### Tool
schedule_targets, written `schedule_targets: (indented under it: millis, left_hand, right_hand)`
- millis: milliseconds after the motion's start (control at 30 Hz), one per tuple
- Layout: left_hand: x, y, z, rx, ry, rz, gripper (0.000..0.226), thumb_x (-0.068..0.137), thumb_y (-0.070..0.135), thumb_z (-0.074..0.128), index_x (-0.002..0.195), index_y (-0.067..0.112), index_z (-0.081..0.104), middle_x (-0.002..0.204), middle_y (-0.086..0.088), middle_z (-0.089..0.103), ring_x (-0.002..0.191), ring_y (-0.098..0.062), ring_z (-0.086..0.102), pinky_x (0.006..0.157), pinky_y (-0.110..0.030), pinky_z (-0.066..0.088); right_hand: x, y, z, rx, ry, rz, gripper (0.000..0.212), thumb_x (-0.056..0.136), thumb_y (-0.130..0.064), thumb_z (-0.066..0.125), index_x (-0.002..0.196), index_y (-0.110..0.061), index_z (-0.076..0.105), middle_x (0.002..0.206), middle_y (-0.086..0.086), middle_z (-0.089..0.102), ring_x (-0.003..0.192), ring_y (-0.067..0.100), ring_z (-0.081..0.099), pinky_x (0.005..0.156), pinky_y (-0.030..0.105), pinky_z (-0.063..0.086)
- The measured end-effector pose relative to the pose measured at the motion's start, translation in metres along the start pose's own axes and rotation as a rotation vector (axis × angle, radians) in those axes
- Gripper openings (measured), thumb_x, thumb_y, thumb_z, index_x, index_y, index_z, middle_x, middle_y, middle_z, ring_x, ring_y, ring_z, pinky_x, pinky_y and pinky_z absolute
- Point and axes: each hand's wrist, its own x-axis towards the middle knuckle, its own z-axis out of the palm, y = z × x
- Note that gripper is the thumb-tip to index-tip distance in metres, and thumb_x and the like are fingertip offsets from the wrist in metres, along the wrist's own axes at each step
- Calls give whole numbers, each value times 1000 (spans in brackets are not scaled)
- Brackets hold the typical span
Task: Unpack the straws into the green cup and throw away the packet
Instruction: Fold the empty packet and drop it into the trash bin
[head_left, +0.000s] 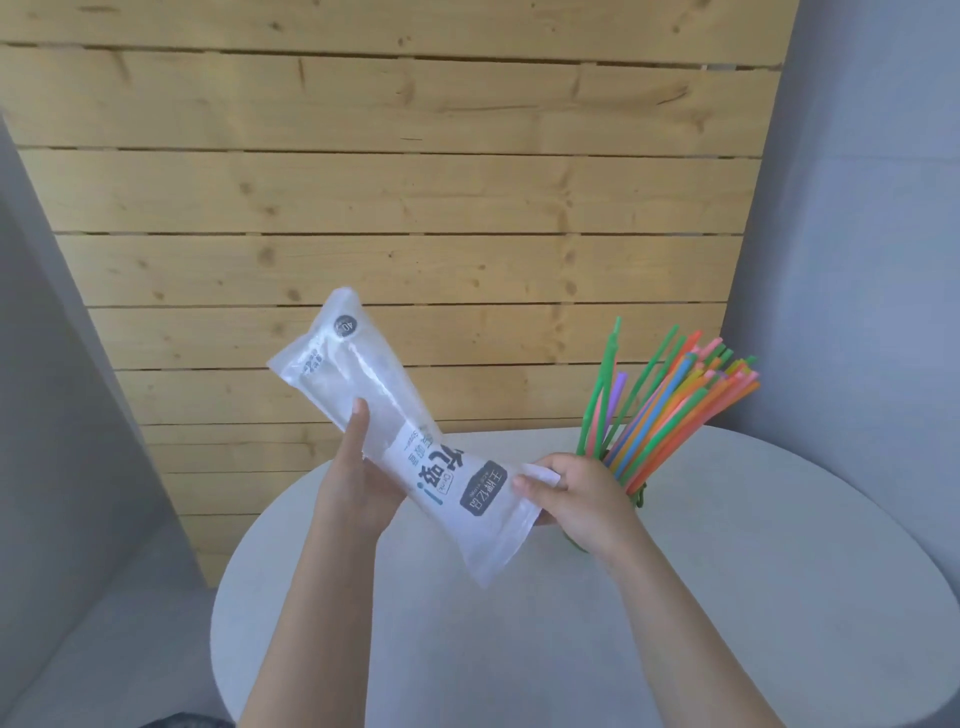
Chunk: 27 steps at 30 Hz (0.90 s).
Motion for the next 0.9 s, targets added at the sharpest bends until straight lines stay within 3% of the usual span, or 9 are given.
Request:
schedule_targets:
  millis: [133, 267, 333, 433, 500, 633, 700, 767, 900]
  left_hand:
    - [-2, -2, -2, -55, 185, 33, 39, 98, 36, 46, 128, 12, 54, 111, -8, 66, 103, -27, 64, 95, -47, 47]
    - [-2, -9, -3, -163, 334, -25, 14, 97, 25, 54, 90, 16, 61, 66, 3, 74, 58, -13, 71, 64, -37, 52]
    - [-4, -10, 0, -179, 346, -34, 12, 95, 23, 57, 87, 15, 62, 66, 2, 73, 59, -14, 72, 60, -34, 55]
    - [-7, -7, 4, -152, 264, -1, 14, 95, 24, 56, 100, 14, 63, 94, -4, 72, 89, -22, 69, 82, -41, 53]
    - [-8, -7, 4, -140, 224, 7, 20, 98, 28, 50, 103, 15, 64, 98, -4, 72, 93, -22, 69, 86, -42, 51]
    - [-13, -9, 6, -144, 341, 45, 29, 98, 27, 52, 122, 12, 59, 106, -2, 70, 93, -18, 68, 90, -39, 50]
    - [-15, -7, 5, -178, 390, 72, 34, 98, 27, 53, 128, 11, 56, 109, -3, 67, 96, -18, 65, 96, -40, 47]
    - [-17, -6, 5, -187, 422, 86, 35, 97, 29, 53, 127, 11, 56, 112, -4, 67, 98, -19, 65, 89, -36, 51]
    - [-22, 0, -5, -217, 555, 97, 13, 92, 21, 63, 101, 12, 63, 89, 3, 70, 65, -8, 72, 54, -24, 54]
  right_hand:
    - [1, 4, 4, 142, 98, -13, 25, 85, -16, 67, 85, 8, 64, 85, 29, 69, 71, 28, 67, 61, 25, 57]
    - [5, 8, 8, 305, 266, -9, 14, 87, -15, 65, 85, -2, 69, 79, 31, 62, 74, 25, 56, 73, 46, 52]
    - [5, 8, 11, 309, 340, -45, 10, 88, -16, 63, 88, -8, 70, 75, 25, 60, 73, 24, 54, 71, 40, 47]
    - [5, 10, 11, 186, 433, -122, 10, 90, -19, 61, 82, -22, 66, 74, 19, 62, 71, 23, 55, 67, 32, 42]
    - [7, 11, 10, 169, 465, -111, 10, 90, -22, 60, 81, -25, 63, 77, 8, 64, 77, 25, 59, 70, 33, 45]
    - [7, 12, 20, 403, 274, 25, 24, 88, -35, 62, 101, -14, 62, 97, 3, 71, 91, 21, 68, 82, 40, 53]
    - [5, 13, 29, 318, 205, 23, 27, 88, -38, 62, 100, -14, 58, 90, -3, 69, 86, 17, 67, 77, 29, 52]
    - [4, 16, 37, 15, 285, -58, 25, 91, -33, 58, 89, -10, 49, 71, -5, 56, 72, 20, 56, 58, 8, 37]
    - [0, 14, 45, -207, 456, -219, 28, 95, -20, 51, 77, -9, 33, 54, -2, 32, 50, 19, 32, 42, 10, 25]
